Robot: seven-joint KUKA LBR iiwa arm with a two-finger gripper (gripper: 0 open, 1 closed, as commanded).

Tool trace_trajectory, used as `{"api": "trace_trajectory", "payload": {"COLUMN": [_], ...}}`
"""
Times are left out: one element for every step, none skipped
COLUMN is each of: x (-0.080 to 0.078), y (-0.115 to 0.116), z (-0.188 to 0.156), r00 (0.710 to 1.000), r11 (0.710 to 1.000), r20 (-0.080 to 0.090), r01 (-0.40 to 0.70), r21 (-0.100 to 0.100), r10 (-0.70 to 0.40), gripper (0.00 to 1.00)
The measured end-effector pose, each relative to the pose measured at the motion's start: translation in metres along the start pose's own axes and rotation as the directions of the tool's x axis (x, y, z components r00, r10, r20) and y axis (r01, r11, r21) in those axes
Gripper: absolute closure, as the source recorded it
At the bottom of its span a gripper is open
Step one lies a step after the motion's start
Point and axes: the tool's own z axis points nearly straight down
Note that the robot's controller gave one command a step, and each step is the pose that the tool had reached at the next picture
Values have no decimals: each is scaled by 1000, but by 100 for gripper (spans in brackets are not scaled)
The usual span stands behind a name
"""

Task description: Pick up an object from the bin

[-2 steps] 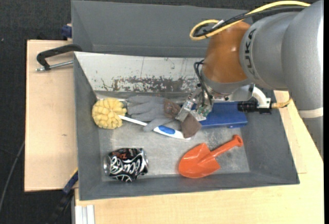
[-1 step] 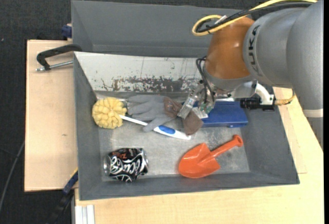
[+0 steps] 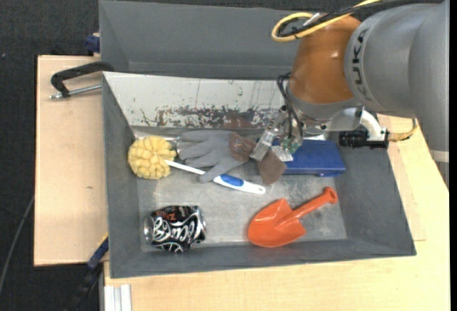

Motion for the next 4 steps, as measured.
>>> {"api": "trace_trajectory", "payload": {"x": [-1, -3, -3, -3], "y": [-1, 0, 0, 1], "z": [-29, -47, -58, -62], "r00": [1000, 1000, 1000, 1000], "r11": [1000, 1000, 1000, 1000], "r20": [5, 10, 14, 14], "r01": [-1, -2, -1, 0], "r21": [1, -1, -4, -4], "r10": [1, 2, 1, 0], "gripper": [100, 100, 100, 100]}}
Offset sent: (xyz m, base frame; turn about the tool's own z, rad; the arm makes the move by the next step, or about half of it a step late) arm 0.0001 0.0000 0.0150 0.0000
